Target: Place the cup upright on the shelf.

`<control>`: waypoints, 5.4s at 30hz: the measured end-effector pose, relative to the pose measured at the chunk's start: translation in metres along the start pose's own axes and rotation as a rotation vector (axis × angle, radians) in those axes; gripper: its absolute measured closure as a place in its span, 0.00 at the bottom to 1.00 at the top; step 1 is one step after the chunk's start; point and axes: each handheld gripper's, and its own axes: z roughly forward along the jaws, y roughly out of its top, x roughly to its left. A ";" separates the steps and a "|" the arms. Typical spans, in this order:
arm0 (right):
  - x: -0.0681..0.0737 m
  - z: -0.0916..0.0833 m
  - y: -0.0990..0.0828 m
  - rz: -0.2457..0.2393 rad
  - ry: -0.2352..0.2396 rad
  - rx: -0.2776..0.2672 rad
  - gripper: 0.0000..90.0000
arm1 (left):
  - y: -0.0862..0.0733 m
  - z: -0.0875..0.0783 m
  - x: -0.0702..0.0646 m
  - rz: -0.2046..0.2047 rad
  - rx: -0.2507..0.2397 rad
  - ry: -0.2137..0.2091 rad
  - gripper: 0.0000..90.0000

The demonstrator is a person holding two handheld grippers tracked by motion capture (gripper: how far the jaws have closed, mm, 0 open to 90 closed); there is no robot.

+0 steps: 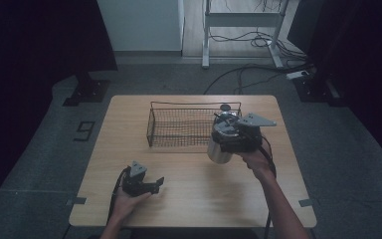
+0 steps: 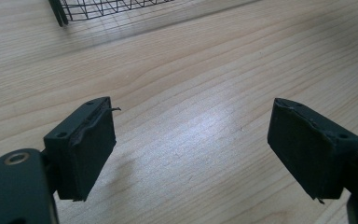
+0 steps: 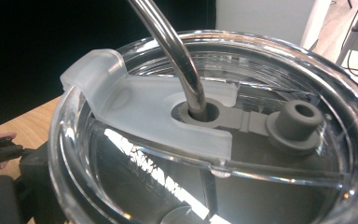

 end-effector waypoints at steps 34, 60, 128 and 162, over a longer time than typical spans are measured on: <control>-0.021 0.017 0.027 0.017 -0.030 -0.002 0.04 | -0.001 0.001 -0.001 0.003 0.001 -0.005 0.17; -0.036 0.038 0.043 0.029 -0.068 0.007 0.04 | 0.000 -0.001 0.000 -0.002 -0.003 -0.013 0.17; -0.084 0.115 0.023 0.086 -0.165 0.092 0.04 | -0.001 -0.005 0.004 -0.001 -0.020 -0.006 0.18; -0.084 0.141 -0.008 0.070 -0.188 0.171 0.04 | -0.001 -0.005 0.005 -0.001 -0.016 -0.015 0.18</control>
